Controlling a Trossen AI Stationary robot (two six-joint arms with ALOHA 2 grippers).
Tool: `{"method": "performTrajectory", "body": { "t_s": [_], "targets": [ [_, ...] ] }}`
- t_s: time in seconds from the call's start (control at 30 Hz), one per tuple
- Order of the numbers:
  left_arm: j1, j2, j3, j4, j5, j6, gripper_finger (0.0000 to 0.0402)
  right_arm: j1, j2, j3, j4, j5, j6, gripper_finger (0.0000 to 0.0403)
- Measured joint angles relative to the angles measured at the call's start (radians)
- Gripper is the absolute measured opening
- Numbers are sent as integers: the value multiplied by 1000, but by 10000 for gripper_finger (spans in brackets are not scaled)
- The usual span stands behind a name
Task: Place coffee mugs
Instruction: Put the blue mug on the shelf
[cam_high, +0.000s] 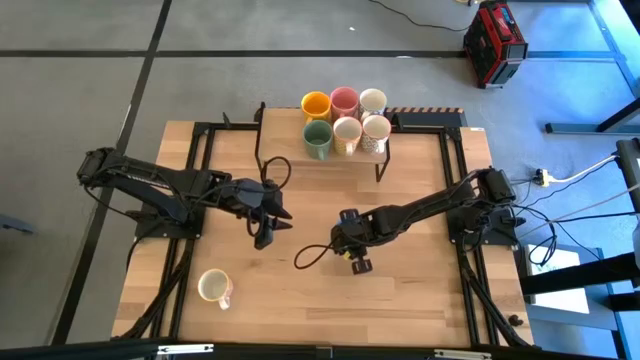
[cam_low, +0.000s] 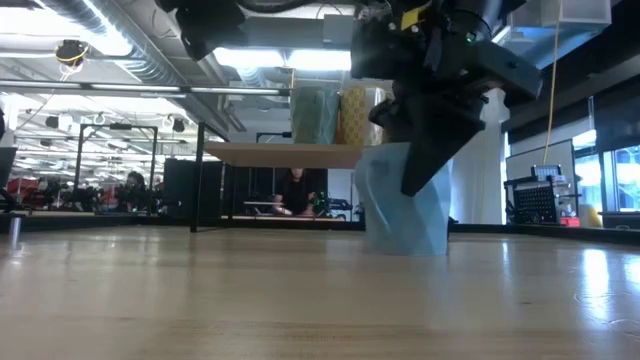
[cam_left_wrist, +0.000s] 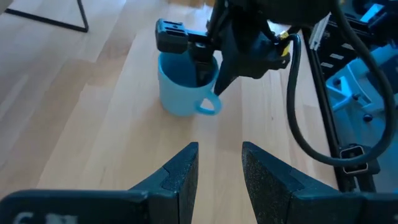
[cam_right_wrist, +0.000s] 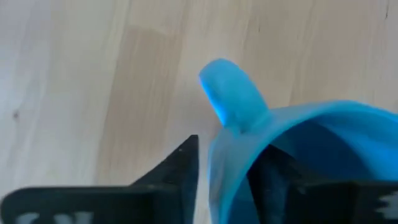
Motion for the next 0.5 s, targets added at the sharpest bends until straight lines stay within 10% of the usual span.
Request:
{"method": "performTrajectory", "body": {
  "t_s": [0.5],
  "targets": [
    [-3,20,1,38,-122,28,145,25,-98,290,-368,7,170,166]
  ]
}}
